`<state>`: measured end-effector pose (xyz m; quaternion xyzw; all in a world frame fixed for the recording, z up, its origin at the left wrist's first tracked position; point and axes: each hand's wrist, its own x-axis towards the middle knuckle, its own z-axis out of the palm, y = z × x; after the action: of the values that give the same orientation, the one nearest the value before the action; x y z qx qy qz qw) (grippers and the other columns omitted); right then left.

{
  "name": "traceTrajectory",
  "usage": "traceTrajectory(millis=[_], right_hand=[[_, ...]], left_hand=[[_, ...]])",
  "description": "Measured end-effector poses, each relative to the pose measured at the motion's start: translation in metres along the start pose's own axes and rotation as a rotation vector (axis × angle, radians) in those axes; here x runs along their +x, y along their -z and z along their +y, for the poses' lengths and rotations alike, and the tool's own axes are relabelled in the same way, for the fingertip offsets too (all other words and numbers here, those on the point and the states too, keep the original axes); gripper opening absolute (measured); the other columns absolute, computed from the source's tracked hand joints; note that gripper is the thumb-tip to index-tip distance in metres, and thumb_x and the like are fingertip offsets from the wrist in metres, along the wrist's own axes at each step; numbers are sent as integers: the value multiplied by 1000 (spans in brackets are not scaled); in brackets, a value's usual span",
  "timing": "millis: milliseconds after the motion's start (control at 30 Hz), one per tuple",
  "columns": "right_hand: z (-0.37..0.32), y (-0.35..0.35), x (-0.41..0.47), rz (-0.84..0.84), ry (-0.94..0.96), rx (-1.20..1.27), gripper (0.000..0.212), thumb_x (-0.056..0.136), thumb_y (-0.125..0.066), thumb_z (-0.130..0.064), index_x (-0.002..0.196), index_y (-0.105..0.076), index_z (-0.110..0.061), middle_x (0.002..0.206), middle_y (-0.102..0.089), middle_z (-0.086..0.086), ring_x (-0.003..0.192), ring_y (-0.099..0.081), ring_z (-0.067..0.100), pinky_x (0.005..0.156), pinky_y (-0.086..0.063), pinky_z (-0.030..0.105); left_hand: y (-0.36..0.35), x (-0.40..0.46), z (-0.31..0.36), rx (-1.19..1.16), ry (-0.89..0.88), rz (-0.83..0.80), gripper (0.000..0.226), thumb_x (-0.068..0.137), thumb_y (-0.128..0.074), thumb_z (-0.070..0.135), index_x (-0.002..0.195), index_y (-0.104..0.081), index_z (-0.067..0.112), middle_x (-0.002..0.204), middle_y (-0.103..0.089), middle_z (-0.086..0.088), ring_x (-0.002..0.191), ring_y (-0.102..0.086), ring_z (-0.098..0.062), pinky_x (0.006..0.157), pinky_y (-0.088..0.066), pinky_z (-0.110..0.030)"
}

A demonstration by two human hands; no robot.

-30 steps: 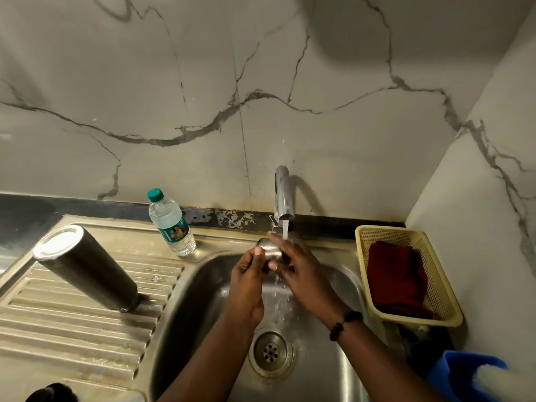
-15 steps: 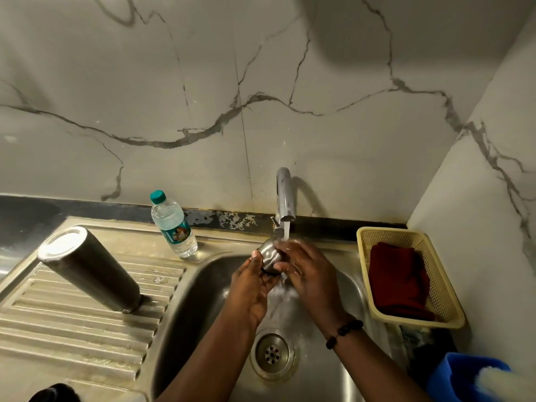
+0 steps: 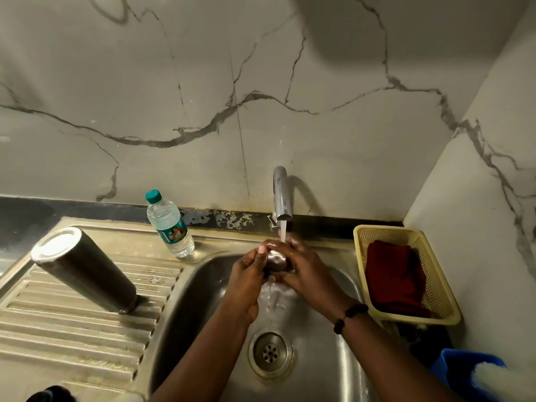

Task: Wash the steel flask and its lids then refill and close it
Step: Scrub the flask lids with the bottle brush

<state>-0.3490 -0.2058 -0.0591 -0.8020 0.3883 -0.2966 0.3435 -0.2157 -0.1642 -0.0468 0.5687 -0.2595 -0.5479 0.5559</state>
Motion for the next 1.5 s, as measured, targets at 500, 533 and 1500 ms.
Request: traceTrajectory(millis=[500,533,1500], right_hand=[[-1,-9,-13,383,-157,237,42,88,-69,-16,122,-59,-38,116,-60,-25,108,-57,-10,85,-54,15],[-3,-7,-9,313,-203,281,48,86,-72,-25,128,-54,-40,121,-54,-27,110,-54,-10,83,-53,13],[17,-16,-21,143,-92,153,58,91,-68,-21,136,-41,-44,139,-41,-14,121,-40,-18,92,-43,5]], left_hand=[[-1,13,4,-53,78,106,27,102,-53,29,104,-69,8,101,-72,-16,99,-69,-26,75,-51,-30],[-1,12,5,-7,37,63,28,102,-51,29,102,-70,8,97,-74,-13,94,-71,-22,74,-50,-28],[-2,15,4,256,8,-95,32,105,-45,30,105,-71,11,98,-74,-9,96,-68,-23,89,-54,-36]])
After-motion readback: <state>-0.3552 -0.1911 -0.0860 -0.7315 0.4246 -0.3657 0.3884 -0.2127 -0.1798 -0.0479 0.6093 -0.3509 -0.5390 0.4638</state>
